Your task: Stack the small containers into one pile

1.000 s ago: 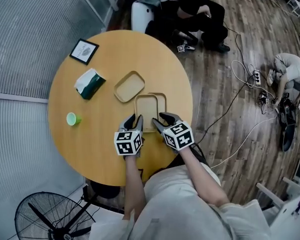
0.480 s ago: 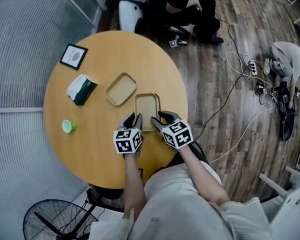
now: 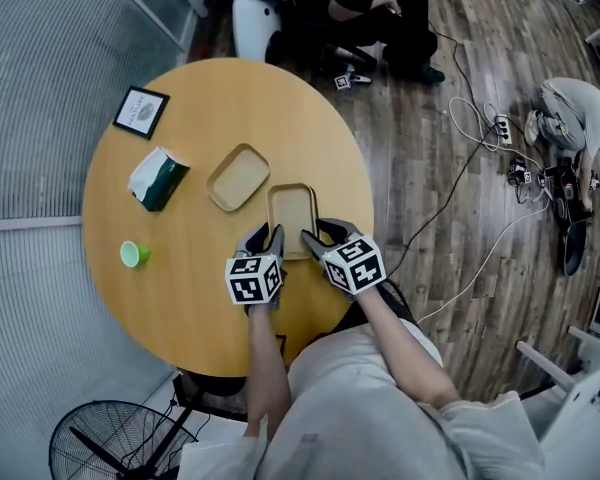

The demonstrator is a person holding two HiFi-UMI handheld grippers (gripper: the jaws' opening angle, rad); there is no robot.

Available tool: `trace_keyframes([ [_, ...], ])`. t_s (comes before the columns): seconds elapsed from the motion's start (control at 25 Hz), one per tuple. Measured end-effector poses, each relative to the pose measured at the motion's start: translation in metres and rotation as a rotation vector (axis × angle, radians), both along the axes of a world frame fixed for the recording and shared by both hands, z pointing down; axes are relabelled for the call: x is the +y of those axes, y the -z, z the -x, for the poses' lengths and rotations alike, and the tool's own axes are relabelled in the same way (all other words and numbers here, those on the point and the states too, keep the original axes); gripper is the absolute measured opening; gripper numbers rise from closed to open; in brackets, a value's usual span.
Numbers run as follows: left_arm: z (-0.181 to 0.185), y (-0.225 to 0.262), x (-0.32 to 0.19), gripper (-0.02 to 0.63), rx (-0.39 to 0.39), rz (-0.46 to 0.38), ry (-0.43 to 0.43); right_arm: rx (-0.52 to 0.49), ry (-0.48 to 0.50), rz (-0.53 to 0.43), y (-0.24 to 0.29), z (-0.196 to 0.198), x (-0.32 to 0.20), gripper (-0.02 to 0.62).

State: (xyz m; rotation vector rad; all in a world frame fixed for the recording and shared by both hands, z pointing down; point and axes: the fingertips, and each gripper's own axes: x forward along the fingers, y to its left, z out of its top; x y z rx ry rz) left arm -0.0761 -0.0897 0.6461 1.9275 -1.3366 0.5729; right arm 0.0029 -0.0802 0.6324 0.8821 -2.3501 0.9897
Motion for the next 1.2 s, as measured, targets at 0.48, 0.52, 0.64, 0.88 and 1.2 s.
trace_keyframes([
  [0.48,-0.008,-0.009,0.002,0.106,0.008,0.019,-0.003,0.024,-0.005,0.022,-0.01,-0.01,-0.002,0.146],
  [0.52,-0.008,-0.009,0.003,0.106,0.008,0.02,-0.002,0.026,-0.007,0.023,-0.011,-0.011,-0.002,0.146],
  [0.64,-0.007,-0.012,0.004,0.106,0.004,0.024,-0.002,0.032,-0.007,0.024,-0.013,-0.012,-0.003,0.147],
  [0.88,-0.006,-0.013,0.006,0.107,0.013,0.026,0.003,0.041,-0.004,0.022,-0.015,-0.014,-0.002,0.149],
  [1.2,-0.002,-0.012,0.009,0.114,0.023,0.02,0.006,0.06,0.013,0.006,-0.013,-0.015,-0.001,0.149],
])
